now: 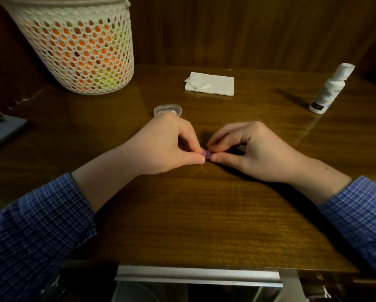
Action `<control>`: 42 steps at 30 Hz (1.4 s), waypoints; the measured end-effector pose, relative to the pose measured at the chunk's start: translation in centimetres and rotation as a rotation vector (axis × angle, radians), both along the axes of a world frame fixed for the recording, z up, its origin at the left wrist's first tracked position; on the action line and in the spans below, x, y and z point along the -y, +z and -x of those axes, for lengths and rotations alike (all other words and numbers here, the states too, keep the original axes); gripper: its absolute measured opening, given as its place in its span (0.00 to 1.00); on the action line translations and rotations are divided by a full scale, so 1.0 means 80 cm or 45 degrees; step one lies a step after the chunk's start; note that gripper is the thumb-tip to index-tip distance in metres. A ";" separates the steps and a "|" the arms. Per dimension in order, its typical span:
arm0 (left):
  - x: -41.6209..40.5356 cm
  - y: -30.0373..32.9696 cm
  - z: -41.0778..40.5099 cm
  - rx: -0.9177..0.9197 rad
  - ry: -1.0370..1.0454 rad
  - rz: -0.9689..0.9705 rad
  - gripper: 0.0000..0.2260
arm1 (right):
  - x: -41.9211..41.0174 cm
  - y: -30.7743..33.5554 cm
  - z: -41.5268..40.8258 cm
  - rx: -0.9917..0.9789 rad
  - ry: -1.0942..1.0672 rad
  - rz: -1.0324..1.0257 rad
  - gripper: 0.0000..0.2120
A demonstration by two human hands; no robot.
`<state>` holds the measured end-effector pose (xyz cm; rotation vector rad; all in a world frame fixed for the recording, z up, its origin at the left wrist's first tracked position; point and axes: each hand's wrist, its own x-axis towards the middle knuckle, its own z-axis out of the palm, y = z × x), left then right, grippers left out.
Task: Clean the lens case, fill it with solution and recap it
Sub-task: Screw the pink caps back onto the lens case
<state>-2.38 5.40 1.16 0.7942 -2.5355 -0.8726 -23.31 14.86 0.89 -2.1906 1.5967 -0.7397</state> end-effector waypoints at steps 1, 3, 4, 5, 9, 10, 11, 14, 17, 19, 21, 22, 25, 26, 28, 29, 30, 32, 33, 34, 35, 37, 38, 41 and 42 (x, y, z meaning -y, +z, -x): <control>0.000 0.000 0.000 0.007 0.003 0.002 0.03 | -0.001 0.002 0.003 0.008 0.037 -0.030 0.07; 0.000 0.000 0.000 0.020 -0.001 0.013 0.03 | -0.002 0.002 0.006 0.021 0.061 -0.053 0.09; 0.000 0.000 0.000 0.023 -0.003 0.018 0.03 | -0.002 0.001 0.006 0.032 0.048 -0.051 0.08; 0.000 0.001 0.000 0.026 -0.004 0.021 0.03 | -0.002 -0.001 0.005 0.050 0.027 -0.043 0.07; -0.002 0.002 0.000 0.032 0.007 0.014 0.03 | -0.003 -0.009 -0.003 0.102 -0.053 0.014 0.03; -0.003 0.002 0.000 0.032 0.013 0.018 0.03 | -0.003 -0.011 -0.006 0.092 -0.067 0.037 0.03; -0.004 0.002 0.001 0.030 0.016 0.026 0.03 | -0.002 -0.012 -0.008 0.080 -0.077 0.055 0.02; -0.004 0.001 0.001 0.000 0.017 0.046 0.04 | -0.002 -0.012 -0.009 0.064 -0.082 0.070 0.02; -0.002 0.000 -0.003 0.001 -0.015 0.004 0.04 | -0.002 -0.009 -0.008 0.059 -0.040 0.050 0.03; 0.001 -0.002 -0.008 -0.007 -0.059 0.041 0.04 | -0.003 -0.007 -0.006 0.054 -0.004 0.017 0.04; 0.010 -0.004 -0.013 -0.074 -0.004 0.166 0.05 | -0.002 -0.004 -0.004 0.106 0.008 -0.021 0.06; 0.018 -0.003 -0.017 -0.157 0.090 0.215 0.04 | 0.000 -0.004 -0.003 0.155 -0.004 -0.010 0.07; 0.052 -0.001 -0.029 -0.245 0.458 0.325 0.09 | 0.012 -0.004 0.000 0.347 -0.106 0.107 0.06; 0.063 -0.003 -0.031 -0.154 0.528 0.343 0.14 | 0.019 -0.003 0.002 0.416 -0.147 0.117 0.05; 0.075 -0.009 -0.033 0.060 0.522 0.341 0.23 | 0.039 -0.003 0.004 0.499 -0.223 0.089 0.05; 0.078 -0.012 -0.031 0.118 0.486 0.315 0.25 | 0.050 -0.003 0.004 0.504 -0.260 0.074 0.04; 0.081 -0.015 -0.029 0.135 0.452 0.282 0.26 | 0.062 -0.005 0.002 0.494 -0.293 0.072 0.04; 0.085 -0.019 -0.025 0.119 0.418 0.245 0.24 | 0.081 -0.010 -0.003 0.463 -0.339 0.101 0.05; 0.086 -0.021 -0.023 0.116 0.415 0.250 0.22 | 0.088 -0.014 -0.006 0.433 -0.352 0.124 0.05; 0.086 -0.022 -0.022 0.117 0.413 0.273 0.19 | 0.091 -0.017 -0.008 0.382 -0.357 0.156 0.06; 0.086 -0.023 -0.021 0.113 0.405 0.305 0.17 | 0.092 -0.019 -0.009 0.311 -0.354 0.198 0.07; 0.083 -0.023 -0.018 0.053 0.352 0.331 0.14 | 0.089 -0.019 -0.007 0.182 -0.316 0.303 0.08; 0.080 -0.023 -0.016 -0.010 0.315 0.293 0.13 | 0.086 -0.018 -0.005 0.145 -0.281 0.355 0.08; 0.068 -0.018 -0.006 -0.227 0.214 0.081 0.10 | 0.081 -0.013 -0.003 0.080 -0.172 0.478 0.08; 0.064 -0.017 -0.003 -0.279 0.196 0.016 0.10 | 0.079 -0.012 -0.004 0.055 -0.136 0.513 0.09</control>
